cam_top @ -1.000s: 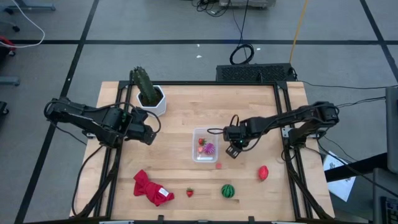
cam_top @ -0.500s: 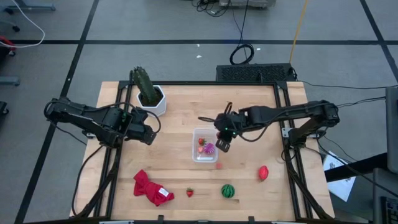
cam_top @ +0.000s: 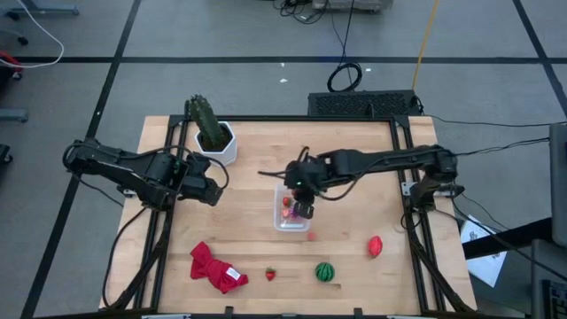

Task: Pick and placing Produce into tupperware
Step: Put the top red strawberry into the transparent bin

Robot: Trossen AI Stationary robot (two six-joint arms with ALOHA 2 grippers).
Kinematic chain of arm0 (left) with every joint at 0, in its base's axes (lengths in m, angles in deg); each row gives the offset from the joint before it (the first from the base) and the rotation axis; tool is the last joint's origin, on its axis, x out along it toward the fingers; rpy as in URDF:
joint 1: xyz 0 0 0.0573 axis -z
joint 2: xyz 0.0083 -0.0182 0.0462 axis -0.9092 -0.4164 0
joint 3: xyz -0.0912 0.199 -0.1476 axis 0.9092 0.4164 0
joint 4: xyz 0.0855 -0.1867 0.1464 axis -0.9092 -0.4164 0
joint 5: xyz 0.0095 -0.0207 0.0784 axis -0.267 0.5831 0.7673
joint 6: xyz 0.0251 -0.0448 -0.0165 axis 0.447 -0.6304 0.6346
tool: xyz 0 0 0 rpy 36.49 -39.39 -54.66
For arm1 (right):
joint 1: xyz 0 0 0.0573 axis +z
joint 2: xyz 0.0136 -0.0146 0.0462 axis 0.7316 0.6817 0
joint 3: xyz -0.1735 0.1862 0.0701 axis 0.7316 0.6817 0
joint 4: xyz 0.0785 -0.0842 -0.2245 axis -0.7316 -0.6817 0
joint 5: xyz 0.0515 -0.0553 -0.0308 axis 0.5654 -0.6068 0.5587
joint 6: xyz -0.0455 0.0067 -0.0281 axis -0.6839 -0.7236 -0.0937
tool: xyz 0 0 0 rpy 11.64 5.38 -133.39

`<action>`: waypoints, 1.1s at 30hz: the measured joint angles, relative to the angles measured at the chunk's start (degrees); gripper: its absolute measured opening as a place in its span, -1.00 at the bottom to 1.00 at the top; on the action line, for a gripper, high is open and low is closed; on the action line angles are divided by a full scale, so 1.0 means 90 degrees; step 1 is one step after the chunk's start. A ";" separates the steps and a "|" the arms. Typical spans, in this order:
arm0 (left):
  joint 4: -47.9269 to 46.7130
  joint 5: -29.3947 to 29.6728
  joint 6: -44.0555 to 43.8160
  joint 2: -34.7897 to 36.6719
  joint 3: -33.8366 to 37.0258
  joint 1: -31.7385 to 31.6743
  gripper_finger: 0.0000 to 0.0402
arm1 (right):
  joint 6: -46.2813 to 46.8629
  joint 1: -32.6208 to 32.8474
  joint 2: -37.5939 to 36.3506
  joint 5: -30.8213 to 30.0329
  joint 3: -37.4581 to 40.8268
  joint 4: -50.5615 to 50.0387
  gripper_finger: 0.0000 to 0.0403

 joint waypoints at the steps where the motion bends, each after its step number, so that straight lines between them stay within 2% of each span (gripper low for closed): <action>1: 0.0000 0.0000 -0.0007 0.0000 0.0000 0.0002 0.14 | -0.0091 0.0000 0.0156 0.0002 -0.0155 -0.0149 -0.46; 5: 0.0002 0.0000 -0.0024 0.0000 0.0000 0.0002 0.14 | -0.0330 0.0000 0.0664 0.0008 -0.0565 -0.0611 -0.46; 14: 0.0027 0.0000 -0.0009 -0.0002 0.0000 0.0002 0.14 | -0.0673 0.0000 0.1164 0.0010 -0.0580 -0.0712 -0.46; 25: 0.0024 0.0000 0.0074 0.0000 0.0000 0.0002 0.14 | -0.0964 -0.0010 0.1297 0.0005 0.0165 -0.0168 -0.46; 33: 0.0023 0.0048 0.0142 -0.0001 0.0000 0.0002 0.14 | -0.1222 -0.0010 0.1292 0.0001 0.0331 0.0274 -0.46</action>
